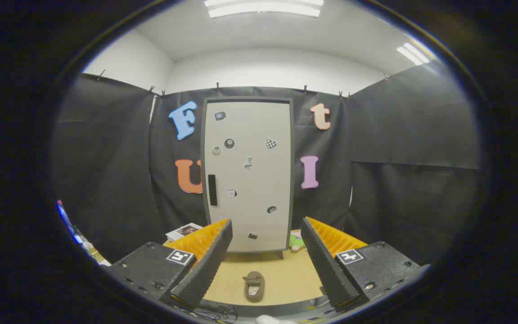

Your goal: Open the shoe cabinet door, grab the shoes and put them into the shoe cabinet, then close the shoe cabinet door.

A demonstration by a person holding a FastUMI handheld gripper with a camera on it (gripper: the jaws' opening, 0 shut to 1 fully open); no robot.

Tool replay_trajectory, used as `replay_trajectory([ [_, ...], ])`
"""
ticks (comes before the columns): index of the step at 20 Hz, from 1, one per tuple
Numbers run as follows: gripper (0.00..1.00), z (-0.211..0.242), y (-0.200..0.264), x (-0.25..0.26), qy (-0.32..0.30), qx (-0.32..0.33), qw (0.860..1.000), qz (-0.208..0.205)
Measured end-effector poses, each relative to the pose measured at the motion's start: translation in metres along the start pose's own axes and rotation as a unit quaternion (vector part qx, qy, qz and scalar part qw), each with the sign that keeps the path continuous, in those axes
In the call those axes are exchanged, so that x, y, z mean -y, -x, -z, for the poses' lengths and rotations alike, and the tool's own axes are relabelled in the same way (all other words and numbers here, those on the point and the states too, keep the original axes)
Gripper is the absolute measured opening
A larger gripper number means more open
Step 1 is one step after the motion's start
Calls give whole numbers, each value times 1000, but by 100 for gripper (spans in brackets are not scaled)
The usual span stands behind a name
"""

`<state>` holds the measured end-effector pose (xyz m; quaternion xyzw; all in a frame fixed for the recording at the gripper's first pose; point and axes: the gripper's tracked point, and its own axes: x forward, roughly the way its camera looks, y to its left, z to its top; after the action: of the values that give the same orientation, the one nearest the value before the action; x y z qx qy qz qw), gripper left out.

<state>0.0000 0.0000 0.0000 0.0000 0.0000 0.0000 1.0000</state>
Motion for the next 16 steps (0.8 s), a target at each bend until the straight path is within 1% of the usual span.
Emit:
replay_trajectory([
  [11,100,2,-9,-17,2,-5,1000,-2],
  [16,100,8,-37,-24,9,-6,1000,3],
])
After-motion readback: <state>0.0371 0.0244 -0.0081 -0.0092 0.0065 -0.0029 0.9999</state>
